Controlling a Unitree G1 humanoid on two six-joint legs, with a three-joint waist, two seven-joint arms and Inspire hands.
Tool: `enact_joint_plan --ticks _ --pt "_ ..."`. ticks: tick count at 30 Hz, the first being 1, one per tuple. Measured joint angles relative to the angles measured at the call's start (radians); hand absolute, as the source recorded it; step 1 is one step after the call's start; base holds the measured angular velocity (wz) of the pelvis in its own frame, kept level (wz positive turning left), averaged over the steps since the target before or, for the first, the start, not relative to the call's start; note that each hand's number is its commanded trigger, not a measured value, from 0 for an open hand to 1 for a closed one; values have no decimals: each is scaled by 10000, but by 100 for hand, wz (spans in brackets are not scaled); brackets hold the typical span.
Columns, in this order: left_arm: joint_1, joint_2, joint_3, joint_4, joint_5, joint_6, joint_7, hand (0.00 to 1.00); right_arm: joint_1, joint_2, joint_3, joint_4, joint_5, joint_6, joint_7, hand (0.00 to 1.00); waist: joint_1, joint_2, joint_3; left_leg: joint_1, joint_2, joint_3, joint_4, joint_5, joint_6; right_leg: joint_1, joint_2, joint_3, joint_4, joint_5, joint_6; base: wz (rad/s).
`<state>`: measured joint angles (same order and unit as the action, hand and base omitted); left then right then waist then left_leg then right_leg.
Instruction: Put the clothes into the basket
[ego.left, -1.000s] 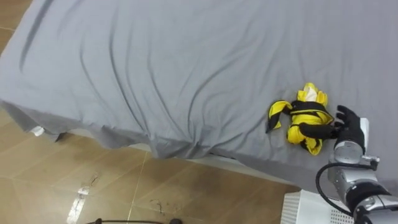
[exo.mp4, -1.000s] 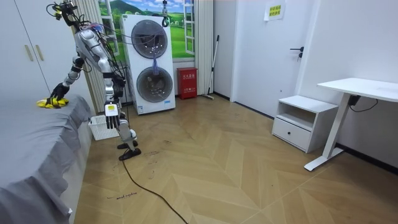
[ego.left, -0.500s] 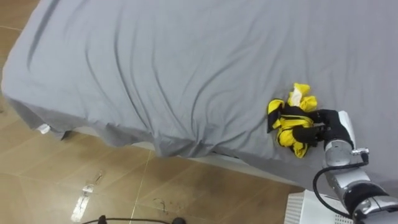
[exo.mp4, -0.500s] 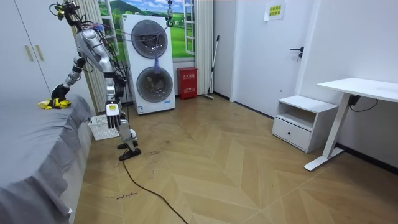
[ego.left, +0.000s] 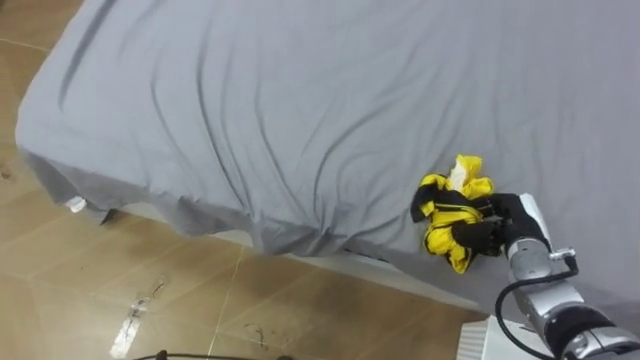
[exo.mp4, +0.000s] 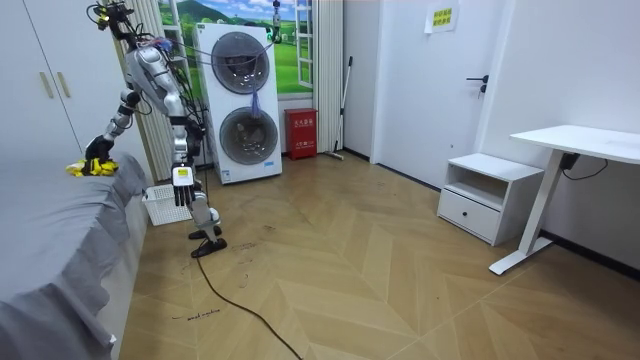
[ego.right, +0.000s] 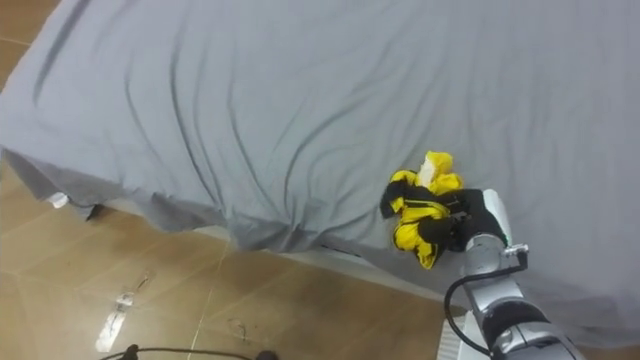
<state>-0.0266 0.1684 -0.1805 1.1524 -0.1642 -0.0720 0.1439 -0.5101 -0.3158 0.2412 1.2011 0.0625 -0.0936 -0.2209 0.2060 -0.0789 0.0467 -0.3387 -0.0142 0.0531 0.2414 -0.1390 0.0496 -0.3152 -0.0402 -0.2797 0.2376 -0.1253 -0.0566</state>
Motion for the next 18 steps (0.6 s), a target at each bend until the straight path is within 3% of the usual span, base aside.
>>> enact_joint_plan --ticks 4,8,11,18 --pt "34 42 21 29 9 0 1 0 40 -12 -210 -12 211 5 273 100 -163 -18 -13 190 -4 18 -14 0 0 184 -2 19 -14 -3 4 1" --pt "208 58 448 -31 120 -18 0 0 497 -48 -1275 -807 307 -2 350 100 -548 -61 -72 554 -15 103 -77 -1 0 549 5 91 -162 -23 38 -4" --pt "586 85 680 -314 210 -16 5 0 1083 -119 -1679 -1901 445 5 337 100 -938 -130 -261 892 -2 288 -170 -2 0 795 22 287 -184 -34 65 -16" --pt "1033 94 1155 -340 702 -13 3 0 3192 -390 -2567 -5537 607 -2 287 100 -1915 -145 -453 2669 20 796 -826 -16 -5 2180 129 838 -537 -85 157 -22"
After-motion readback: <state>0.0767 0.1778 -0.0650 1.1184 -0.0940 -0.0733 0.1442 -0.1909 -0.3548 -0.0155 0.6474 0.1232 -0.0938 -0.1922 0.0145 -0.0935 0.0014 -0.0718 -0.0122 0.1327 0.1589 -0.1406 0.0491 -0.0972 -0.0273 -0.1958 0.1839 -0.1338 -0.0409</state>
